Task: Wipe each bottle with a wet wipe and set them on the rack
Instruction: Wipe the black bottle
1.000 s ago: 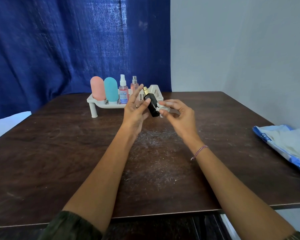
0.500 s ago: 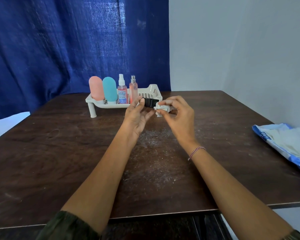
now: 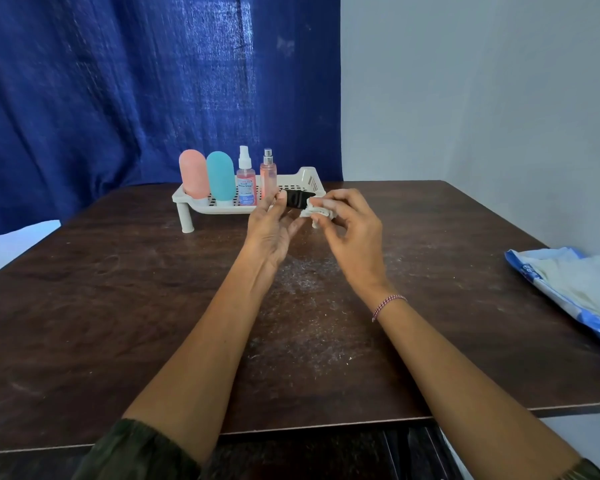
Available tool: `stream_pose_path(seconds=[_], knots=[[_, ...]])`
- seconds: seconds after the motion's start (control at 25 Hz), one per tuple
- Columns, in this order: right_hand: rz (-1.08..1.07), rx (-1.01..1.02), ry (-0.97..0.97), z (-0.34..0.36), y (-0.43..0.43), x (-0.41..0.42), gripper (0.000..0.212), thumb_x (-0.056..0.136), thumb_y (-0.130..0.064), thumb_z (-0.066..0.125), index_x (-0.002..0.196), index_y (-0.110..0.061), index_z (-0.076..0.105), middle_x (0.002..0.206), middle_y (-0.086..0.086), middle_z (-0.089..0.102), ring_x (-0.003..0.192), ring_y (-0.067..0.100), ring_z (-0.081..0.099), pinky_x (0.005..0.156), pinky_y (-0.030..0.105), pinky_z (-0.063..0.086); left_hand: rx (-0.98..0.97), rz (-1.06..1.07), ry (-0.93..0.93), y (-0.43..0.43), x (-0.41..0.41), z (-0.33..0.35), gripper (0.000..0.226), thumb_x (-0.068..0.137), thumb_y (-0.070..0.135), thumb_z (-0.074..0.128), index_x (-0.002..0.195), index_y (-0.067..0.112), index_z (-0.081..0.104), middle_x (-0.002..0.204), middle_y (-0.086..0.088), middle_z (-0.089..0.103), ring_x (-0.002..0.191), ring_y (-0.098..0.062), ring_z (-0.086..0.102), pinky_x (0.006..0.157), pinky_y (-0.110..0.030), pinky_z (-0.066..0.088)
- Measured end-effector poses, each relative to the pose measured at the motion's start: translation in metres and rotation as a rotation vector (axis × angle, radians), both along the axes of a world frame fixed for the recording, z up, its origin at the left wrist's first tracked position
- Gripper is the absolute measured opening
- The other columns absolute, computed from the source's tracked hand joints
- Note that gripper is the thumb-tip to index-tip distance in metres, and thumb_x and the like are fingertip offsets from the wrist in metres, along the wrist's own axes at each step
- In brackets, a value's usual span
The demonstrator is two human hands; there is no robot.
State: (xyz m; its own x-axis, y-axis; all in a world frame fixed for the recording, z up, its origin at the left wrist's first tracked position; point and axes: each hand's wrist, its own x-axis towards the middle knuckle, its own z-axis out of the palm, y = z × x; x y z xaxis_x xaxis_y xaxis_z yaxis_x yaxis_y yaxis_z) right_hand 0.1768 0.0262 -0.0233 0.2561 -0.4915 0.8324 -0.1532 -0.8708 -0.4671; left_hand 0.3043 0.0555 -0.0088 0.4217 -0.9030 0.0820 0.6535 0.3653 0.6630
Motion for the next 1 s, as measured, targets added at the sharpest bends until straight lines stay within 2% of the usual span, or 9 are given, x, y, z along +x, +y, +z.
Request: stream_pose_path(seconds=[0.08, 0.24, 0.36, 0.44, 0.64, 0.8, 0.92, 1.0], knots=[[-0.018, 0.043, -0.049, 0.0, -0.001, -0.001, 0.024, 0.084, -0.009, 0.066, 0.108, -0.004, 0.068, 0.107, 0.007, 0.058, 0.105, 0.015, 0.056, 0.082, 0.03, 0.056, 0.02, -0.026, -0.042, 0.001, 0.002, 0.0, 0.033, 0.096, 0.006, 0.048, 0.129, 0.002, 0.049, 0.106, -0.012, 0.064, 0.096, -0.023, 0.063, 0.064, -0.03, 0.06], [0.002, 0.086, -0.147, 0.003, -0.003, -0.004, 0.023, 0.086, -0.013, 0.066, 0.107, -0.007, 0.068, 0.103, -0.001, 0.06, 0.098, 0.009, 0.058, 0.077, 0.016, 0.053, 0.038, -0.081, -0.138, 0.001, 0.001, -0.001, 0.047, 0.094, 0.004, 0.051, 0.14, 0.012, 0.042, 0.125, -0.016, 0.06, 0.107, -0.027, 0.062, 0.069, -0.035, 0.06], [0.083, 0.135, -0.125, 0.003, -0.004, -0.006, 0.022, 0.084, -0.017, 0.067, 0.106, -0.01, 0.07, 0.103, -0.003, 0.065, 0.099, 0.009, 0.061, 0.079, 0.023, 0.055, -0.005, -0.077, -0.177, 0.0, 0.003, -0.002, 0.053, 0.092, 0.004, 0.053, 0.141, 0.02, 0.04, 0.115, -0.01, 0.065, 0.096, -0.021, 0.067, 0.066, -0.034, 0.06], [0.123, 0.194, -0.147, 0.002, -0.006, -0.005, 0.022, 0.082, -0.017, 0.07, 0.103, -0.012, 0.071, 0.102, -0.003, 0.067, 0.1, 0.01, 0.062, 0.08, 0.027, 0.055, -0.009, -0.107, -0.21, 0.0, 0.005, -0.003, 0.051, 0.092, 0.004, 0.054, 0.139, 0.02, 0.043, 0.116, -0.008, 0.065, 0.09, -0.017, 0.069, 0.064, -0.033, 0.059], [0.133, 0.369, -0.308, 0.005, -0.014, -0.01, 0.019, 0.081, -0.016, 0.071, 0.099, -0.019, 0.072, 0.096, -0.012, 0.066, 0.094, 0.001, 0.06, 0.079, 0.022, 0.053, -0.027, -0.293, -0.41, -0.001, 0.0, -0.008, 0.041, 0.09, 0.008, 0.055, 0.128, 0.021, 0.056, 0.106, -0.003, 0.07, 0.096, -0.017, 0.067, 0.074, -0.037, 0.059], [0.152, 0.463, -0.339, 0.004, -0.016, -0.011, 0.017, 0.081, -0.017, 0.071, 0.097, -0.024, 0.072, 0.098, -0.007, 0.069, 0.095, 0.002, 0.062, 0.078, 0.016, 0.05, -0.054, -0.285, -0.384, -0.003, -0.002, -0.01, 0.044, 0.085, 0.004, 0.058, 0.125, 0.022, 0.057, 0.107, -0.004, 0.07, 0.102, -0.018, 0.066, 0.076, -0.038, 0.059], [0.272, 0.6, -0.366, 0.005, -0.014, -0.01, 0.018, 0.08, -0.012, 0.071, 0.096, -0.021, 0.071, 0.1, 0.0, 0.07, 0.095, 0.01, 0.065, 0.076, 0.019, 0.053, -0.075, -0.186, -0.318, -0.005, 0.002, -0.01, 0.048, 0.087, -0.003, 0.056, 0.13, 0.017, 0.053, 0.104, -0.003, 0.07, 0.101, -0.019, 0.067, 0.076, -0.039, 0.059], [0.288, 0.662, -0.325, 0.005, -0.014, -0.01, 0.019, 0.079, -0.012, 0.071, 0.097, -0.019, 0.071, 0.099, 0.002, 0.071, 0.092, 0.011, 0.067, 0.074, 0.021, 0.055, -0.089, -0.129, -0.283, -0.005, 0.008, -0.009, 0.048, 0.083, -0.001, 0.059, 0.126, 0.019, 0.055, 0.109, -0.006, 0.068, 0.106, -0.022, 0.064, 0.079, -0.041, 0.059]])
